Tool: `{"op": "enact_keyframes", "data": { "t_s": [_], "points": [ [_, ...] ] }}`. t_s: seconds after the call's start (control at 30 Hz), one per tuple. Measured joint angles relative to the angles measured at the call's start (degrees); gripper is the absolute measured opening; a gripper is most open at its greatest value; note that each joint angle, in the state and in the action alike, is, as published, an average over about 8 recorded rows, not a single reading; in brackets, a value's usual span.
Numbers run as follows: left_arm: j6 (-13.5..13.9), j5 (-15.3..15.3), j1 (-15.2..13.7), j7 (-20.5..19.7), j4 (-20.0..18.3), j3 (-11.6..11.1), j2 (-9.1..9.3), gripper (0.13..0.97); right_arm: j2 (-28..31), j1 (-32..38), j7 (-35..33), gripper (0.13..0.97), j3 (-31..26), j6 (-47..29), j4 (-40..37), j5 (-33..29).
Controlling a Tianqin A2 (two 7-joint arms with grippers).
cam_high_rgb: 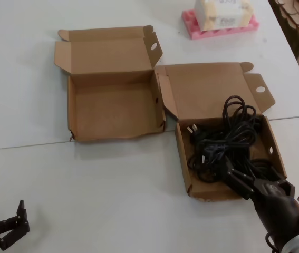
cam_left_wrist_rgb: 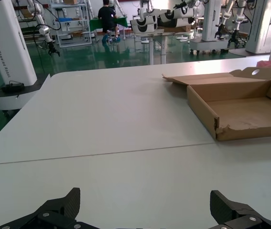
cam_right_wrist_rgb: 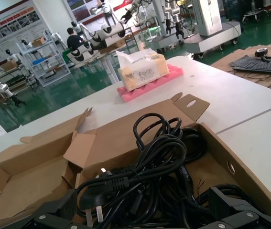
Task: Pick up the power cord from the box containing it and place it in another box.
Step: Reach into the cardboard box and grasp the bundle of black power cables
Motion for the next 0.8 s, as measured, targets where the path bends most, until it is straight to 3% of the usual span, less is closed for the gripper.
{"op": "enact_keyframes", "data": {
  "t_s": [0.43,0.8],
  "points": [
    [0.0,0.0,0.0,0.0,0.0,0.0,0.00,0.965,0.9,1.3,0.0,0.966,-1.7,1.8,-0.7,1.5],
    [0.0,0.0,0.0,0.0,0.0,0.0,0.00,0.926,-0.2,12.8,0.0,0.966,-6.4,10.3,-9.2,5.3]
  ]
}}
